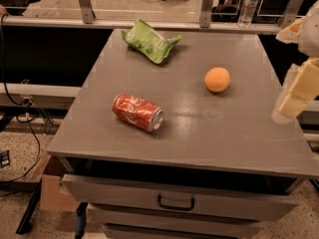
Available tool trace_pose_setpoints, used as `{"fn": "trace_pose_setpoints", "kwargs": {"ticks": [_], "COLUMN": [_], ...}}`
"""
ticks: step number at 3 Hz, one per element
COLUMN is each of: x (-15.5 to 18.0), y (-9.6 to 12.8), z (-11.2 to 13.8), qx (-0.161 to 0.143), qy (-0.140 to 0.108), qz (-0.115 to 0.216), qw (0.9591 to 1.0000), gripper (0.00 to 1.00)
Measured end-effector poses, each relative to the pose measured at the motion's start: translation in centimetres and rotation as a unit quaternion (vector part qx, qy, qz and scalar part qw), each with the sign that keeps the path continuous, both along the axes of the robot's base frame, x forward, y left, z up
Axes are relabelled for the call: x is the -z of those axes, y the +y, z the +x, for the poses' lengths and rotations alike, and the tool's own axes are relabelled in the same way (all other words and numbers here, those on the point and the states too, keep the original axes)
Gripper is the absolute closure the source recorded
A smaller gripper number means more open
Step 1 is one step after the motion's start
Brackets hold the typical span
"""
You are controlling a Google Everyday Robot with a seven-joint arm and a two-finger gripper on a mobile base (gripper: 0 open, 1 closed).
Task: Move green rice chip bag near orange
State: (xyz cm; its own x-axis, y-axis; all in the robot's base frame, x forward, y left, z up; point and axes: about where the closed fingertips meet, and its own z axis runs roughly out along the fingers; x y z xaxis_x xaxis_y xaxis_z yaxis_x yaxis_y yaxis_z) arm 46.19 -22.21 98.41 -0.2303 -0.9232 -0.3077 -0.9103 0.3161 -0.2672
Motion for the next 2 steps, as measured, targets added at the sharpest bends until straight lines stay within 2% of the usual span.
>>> {"fn": "trace_pose_setpoints", "kwargs": {"ticks": [1,2], "x": [-1.1,-2.4], "y": [-1.0,-1.6], "z": [4.3,9.5], "qx": [0.021,0.055], "qy": [-0.035,-0.074], "qz": [0.061,0.130], "qw": [0.9973,0.9872], "gripper": [0.00,0.00]}}
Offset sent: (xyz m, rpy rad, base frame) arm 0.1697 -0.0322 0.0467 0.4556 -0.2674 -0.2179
